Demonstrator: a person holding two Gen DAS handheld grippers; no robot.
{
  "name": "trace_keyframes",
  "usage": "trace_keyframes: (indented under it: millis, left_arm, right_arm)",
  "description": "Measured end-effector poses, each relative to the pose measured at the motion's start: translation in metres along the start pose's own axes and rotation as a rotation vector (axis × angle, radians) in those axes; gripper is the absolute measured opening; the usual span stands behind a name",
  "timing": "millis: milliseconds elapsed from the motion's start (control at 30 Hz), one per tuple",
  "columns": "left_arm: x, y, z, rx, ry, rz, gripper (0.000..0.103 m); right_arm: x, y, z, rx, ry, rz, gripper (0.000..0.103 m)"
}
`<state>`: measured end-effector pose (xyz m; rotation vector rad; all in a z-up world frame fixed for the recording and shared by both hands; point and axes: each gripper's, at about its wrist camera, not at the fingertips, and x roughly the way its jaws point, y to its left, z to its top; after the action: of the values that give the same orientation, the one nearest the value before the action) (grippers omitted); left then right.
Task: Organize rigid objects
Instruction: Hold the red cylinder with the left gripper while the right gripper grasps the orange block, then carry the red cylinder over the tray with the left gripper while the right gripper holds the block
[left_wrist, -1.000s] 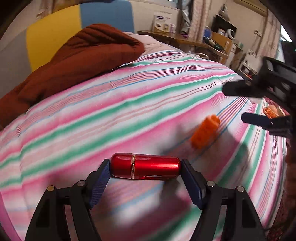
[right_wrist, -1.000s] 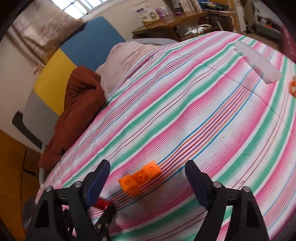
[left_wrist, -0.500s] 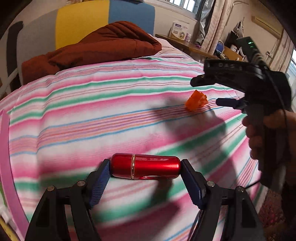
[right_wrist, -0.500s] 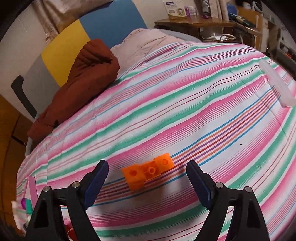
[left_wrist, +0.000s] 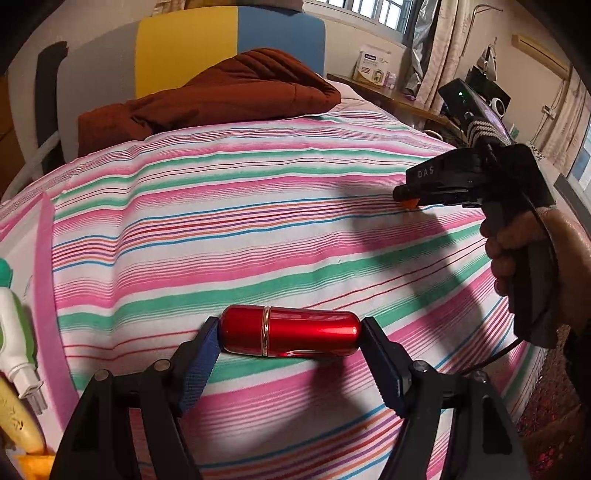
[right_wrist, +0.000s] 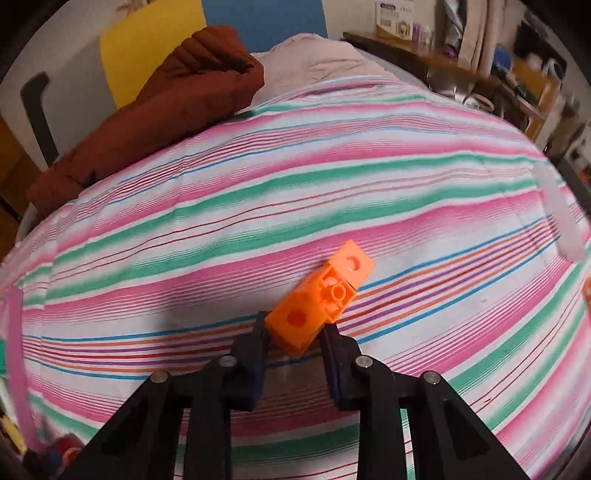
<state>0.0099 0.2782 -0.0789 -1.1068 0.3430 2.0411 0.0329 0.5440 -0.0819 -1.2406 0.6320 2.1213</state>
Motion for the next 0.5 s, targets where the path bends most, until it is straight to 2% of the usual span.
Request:
trace_keyframes:
  millis: [167,500]
  left_arm:
    - [-0.003,0.000,-0.005,0.013,-0.005,0.039,0.076]
    - [-0.031,-0.006,-0.008,0.043,-0.061,0.055,0.076]
  right_arm:
    - [0.000,0.001,0.000,-0.004,-0.003,0.000,0.027]
    - [0.000,0.002,0.002,-0.008,-0.008,0.024,0.027]
